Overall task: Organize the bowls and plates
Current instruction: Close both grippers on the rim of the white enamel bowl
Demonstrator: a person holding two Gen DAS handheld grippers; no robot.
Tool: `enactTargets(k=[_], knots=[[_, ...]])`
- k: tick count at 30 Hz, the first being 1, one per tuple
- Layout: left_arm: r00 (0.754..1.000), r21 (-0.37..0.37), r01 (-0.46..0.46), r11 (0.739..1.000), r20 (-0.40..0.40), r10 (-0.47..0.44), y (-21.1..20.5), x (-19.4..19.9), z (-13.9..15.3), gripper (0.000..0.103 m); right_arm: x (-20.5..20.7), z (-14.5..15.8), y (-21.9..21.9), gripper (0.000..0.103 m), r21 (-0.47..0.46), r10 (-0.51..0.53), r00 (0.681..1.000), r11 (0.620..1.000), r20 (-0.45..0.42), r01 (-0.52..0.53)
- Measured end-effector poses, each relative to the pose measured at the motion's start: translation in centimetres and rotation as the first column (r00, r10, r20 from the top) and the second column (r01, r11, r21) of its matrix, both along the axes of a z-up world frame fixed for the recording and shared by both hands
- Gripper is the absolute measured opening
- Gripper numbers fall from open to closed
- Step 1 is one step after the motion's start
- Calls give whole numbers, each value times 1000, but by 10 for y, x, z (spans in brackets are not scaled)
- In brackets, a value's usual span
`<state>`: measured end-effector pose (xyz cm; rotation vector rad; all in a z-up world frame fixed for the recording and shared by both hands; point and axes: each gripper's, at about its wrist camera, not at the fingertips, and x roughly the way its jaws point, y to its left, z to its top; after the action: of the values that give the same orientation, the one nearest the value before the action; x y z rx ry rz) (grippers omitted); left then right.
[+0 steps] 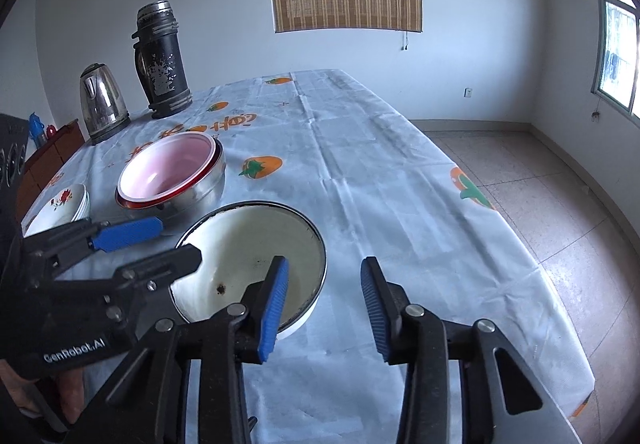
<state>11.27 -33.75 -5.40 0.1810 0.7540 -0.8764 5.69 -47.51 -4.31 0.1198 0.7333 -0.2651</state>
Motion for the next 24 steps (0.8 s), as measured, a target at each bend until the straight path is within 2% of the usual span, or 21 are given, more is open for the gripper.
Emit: enactTargets(k=[6, 8, 13, 16, 19, 24], knots=[[1000, -10, 11, 1000, -15, -11, 0, -1, -5, 54, 1, -6, -3, 37, 30, 1, 1000, 1000, -2, -1], [999, -17, 18, 1000, -26, -19, 0, -2, -6, 53, 1, -8, -4, 33, 39, 2, 1000, 999, -3, -2], [997, -13, 62, 998, -37, -62, -8, -7, -10, 38, 2, -12, -3, 23, 64, 21, 1000, 998, 2, -21], [998, -4, 67, 998, -19, -67, -10, -12, -10, 37, 5, -13, -1, 21, 63, 22, 1000, 998, 3, -22], [997, -11, 61, 998, -37, -62, -8, -9, -10, 33, 3, -12, -1, 20, 70, 18, 1000, 997, 14, -19], [998, -14, 58, 998, -37, -59, -6, -9, -7, 33, 3, -7, 0, 17, 64, 15, 1000, 998, 15, -16]])
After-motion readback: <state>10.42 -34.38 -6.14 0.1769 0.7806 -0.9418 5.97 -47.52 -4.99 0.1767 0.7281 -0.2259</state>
